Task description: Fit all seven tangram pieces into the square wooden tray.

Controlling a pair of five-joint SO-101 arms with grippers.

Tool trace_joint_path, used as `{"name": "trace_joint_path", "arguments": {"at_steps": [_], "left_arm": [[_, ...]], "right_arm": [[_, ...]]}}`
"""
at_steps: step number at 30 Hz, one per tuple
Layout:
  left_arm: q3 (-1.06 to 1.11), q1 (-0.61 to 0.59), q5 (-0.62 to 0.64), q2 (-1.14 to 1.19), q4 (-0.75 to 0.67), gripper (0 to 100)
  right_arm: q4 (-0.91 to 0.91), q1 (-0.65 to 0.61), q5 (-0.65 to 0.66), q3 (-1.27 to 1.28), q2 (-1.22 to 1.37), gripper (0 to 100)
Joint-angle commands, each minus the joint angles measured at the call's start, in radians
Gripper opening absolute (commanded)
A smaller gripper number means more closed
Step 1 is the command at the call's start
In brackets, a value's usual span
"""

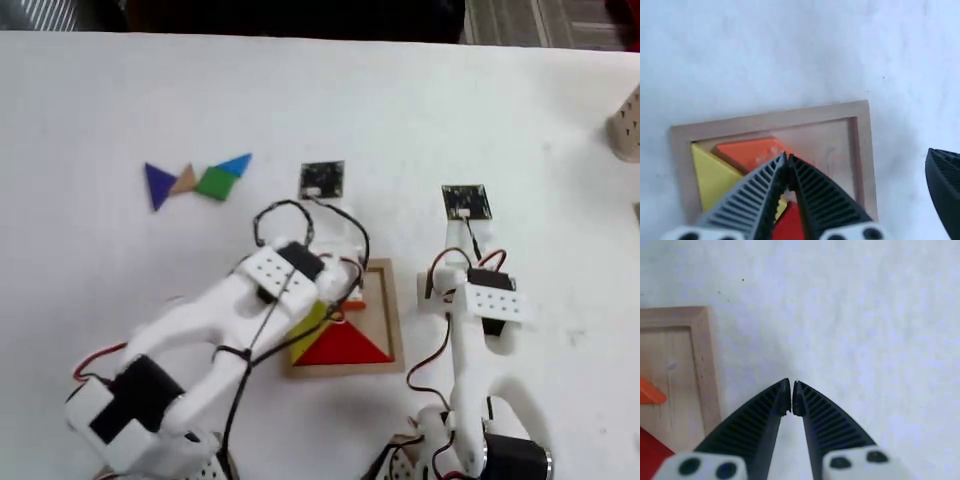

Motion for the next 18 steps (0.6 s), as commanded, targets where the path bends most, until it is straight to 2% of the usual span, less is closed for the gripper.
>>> {"name": "trace_joint_path", "arguments": {"at_steps": [1, 7, 10, 18], "left_arm": [[-0.017, 0.030, -0.008, 0.033, -0.029, 2], [-0.015, 0.073, -0.129, 0.064, -0.029, 2], [-0.012, 0.102, -0.141, 0.067, -0.029, 2], [-0.006, -0.019, -0.147, 0.074, -0.029, 2]], "right_arm": [[0.010, -0.013, 0.011, -0.035, -0.022, 1.8], [0.005, -0.035, 0.012, -0.026, -0.022, 1.8], [0.004, -0.035, 0.012, -0.025, -0.022, 1.8], [0.004, -0.033, 0.012, -0.025, -0.022, 1.8]]}}
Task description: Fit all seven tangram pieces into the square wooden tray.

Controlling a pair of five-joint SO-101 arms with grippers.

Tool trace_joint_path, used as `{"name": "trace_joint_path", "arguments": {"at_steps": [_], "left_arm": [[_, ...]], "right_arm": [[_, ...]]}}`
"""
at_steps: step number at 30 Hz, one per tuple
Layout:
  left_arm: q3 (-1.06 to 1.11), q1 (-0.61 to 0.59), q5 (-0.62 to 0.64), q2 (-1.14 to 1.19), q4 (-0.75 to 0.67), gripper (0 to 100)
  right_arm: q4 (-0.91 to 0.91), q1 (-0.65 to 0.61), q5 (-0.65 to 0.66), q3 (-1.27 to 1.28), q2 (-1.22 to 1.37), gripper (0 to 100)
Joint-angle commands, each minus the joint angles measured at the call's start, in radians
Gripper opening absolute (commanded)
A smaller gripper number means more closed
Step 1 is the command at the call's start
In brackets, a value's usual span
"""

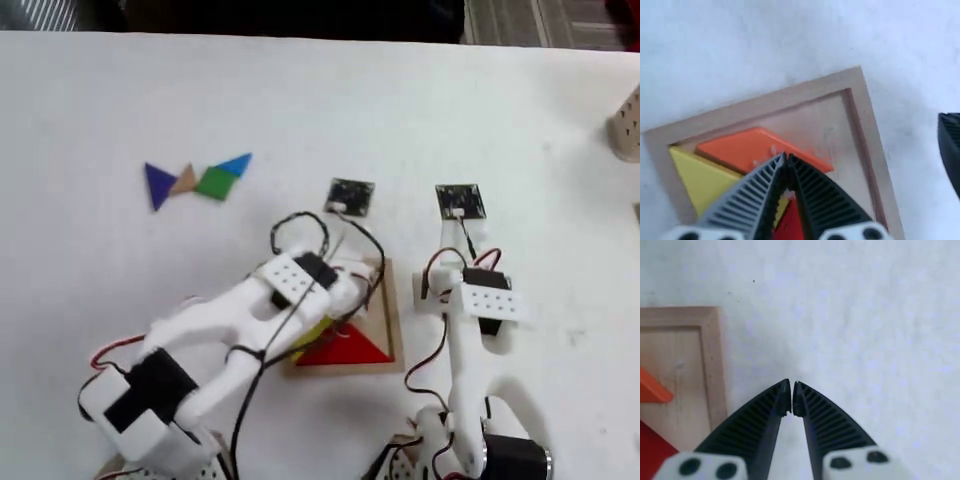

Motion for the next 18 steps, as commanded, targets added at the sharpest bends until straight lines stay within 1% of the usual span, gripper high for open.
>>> {"name": "trace_joint_path", "arguments": {"at_steps": [1, 4, 7, 12, 18], "left_arm": [[-0.008, -0.082, -0.018, 0.018, -0.020, 2], [-0.031, -0.110, -0.015, 0.071, -0.012, 2], [-0.063, -0.119, -0.012, 0.090, 0.026, 2], [-0.060, -0.125, -0.012, 0.085, 0.051, 2], [-0.061, -0.176, -0.012, 0.085, 0.060, 2]], "right_arm": [[0.004, -0.010, 0.012, -0.025, -0.022, 1.8], [0.004, -0.008, 0.012, -0.023, -0.022, 1.8], [0.004, -0.007, 0.012, -0.023, -0.022, 1.8], [0.004, -0.005, 0.012, -0.023, -0.022, 1.8], [0.004, -0.008, 0.012, -0.023, -0.024, 1.8]]}}
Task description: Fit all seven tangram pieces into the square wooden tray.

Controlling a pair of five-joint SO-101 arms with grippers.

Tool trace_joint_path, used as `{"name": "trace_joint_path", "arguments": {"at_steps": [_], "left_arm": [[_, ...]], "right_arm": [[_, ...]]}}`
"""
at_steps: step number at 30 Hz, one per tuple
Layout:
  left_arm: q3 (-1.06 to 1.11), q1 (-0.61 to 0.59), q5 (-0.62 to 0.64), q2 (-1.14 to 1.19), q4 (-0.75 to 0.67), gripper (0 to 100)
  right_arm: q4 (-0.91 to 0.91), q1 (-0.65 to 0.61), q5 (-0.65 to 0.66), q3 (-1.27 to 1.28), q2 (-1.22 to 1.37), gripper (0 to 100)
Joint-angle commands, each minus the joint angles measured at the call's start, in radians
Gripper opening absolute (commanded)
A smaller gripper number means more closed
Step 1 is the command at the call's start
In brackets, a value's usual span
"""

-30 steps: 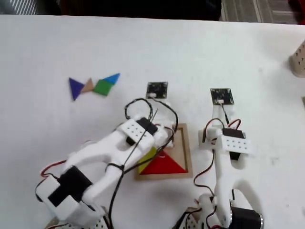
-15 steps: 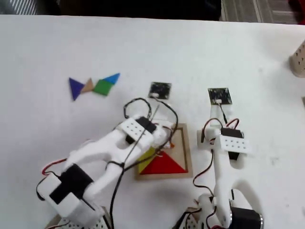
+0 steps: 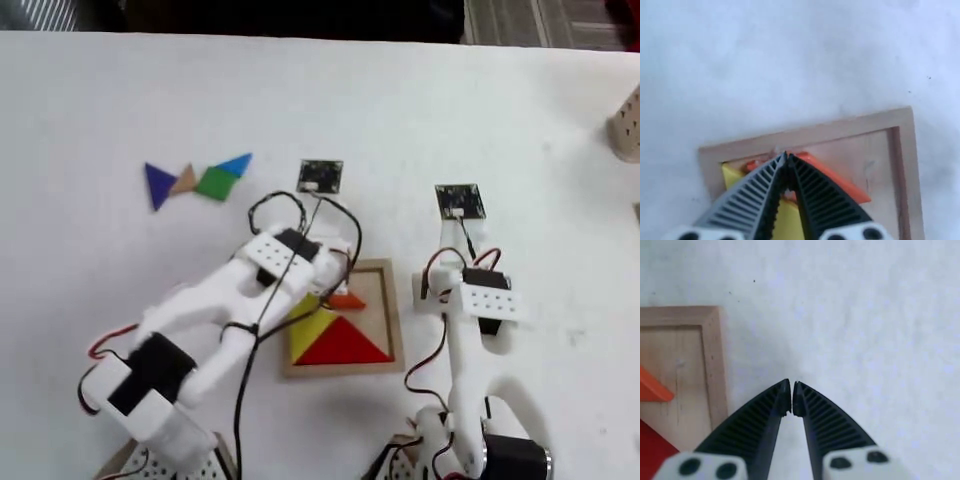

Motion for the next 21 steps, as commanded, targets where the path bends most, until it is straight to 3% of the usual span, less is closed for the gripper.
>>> {"name": "trace_joint_path", "arguments": {"at_steps": [1, 13, 21], "left_arm": [[0.000, -0.058, -0.003, 0.005, 0.023, 2], [-0.008, -0.070, -0.002, -0.008, 0.068, 2], [0.054, -0.053, -0.008, -0.225, 0.054, 2]], "right_arm": [[0.004, -0.005, 0.012, -0.023, -0.024, 1.8], [0.004, -0.007, 0.012, -0.023, -0.024, 1.8], [0.004, -0.008, 0.012, -0.023, -0.027, 1.8]]}}
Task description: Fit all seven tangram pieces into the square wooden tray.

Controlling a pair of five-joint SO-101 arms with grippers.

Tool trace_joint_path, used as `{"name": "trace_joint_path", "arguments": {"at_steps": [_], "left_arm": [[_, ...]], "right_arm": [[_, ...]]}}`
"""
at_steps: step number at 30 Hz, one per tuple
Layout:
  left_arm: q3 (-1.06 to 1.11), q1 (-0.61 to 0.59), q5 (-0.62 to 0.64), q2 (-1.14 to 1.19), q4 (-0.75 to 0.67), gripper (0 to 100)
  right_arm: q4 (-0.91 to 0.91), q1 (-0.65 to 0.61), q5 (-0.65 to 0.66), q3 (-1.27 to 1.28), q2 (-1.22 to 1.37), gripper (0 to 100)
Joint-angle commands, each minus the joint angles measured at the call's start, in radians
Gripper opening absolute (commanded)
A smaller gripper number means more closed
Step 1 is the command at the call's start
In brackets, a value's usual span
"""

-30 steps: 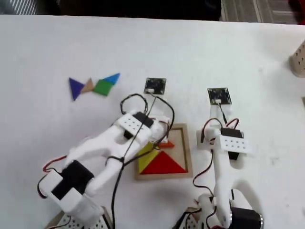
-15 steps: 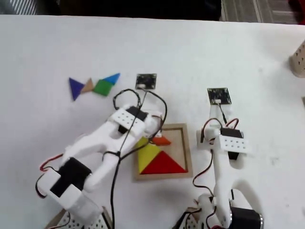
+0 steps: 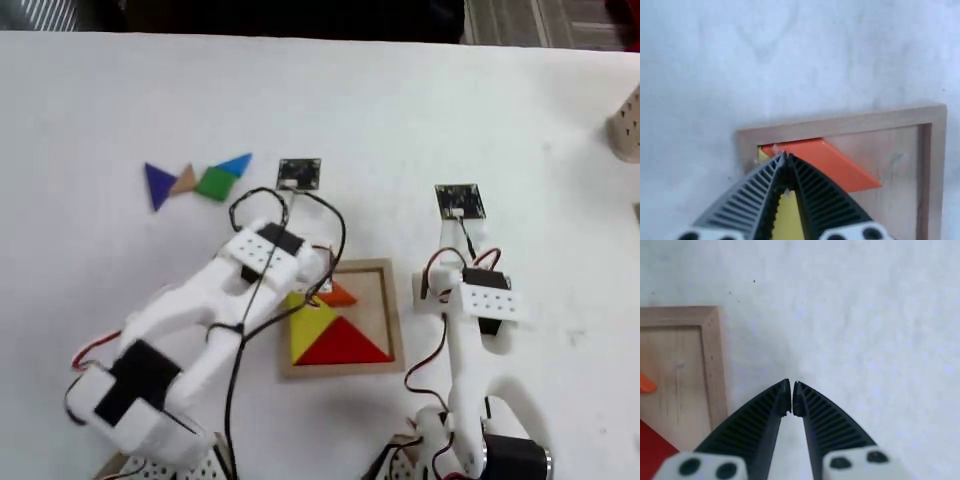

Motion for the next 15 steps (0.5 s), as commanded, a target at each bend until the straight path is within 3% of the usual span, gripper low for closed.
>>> {"name": "trace_joint_path", "arguments": {"at_steps": [1, 6, 15], "left_arm": [[0.034, 0.008, -0.009, -0.151, -0.061, 2], [0.106, 0.004, -0.009, -0.125, -0.278, 2], [0.046, 0.010, -0.003, 0.059, -0.275, 2]], "right_arm": [[0.004, -0.008, 0.012, -0.023, -0.027, 1.8], [0.004, -0.008, 0.012, -0.023, -0.025, 1.8], [0.004, -0.007, 0.012, -0.023, -0.025, 1.8]]}}
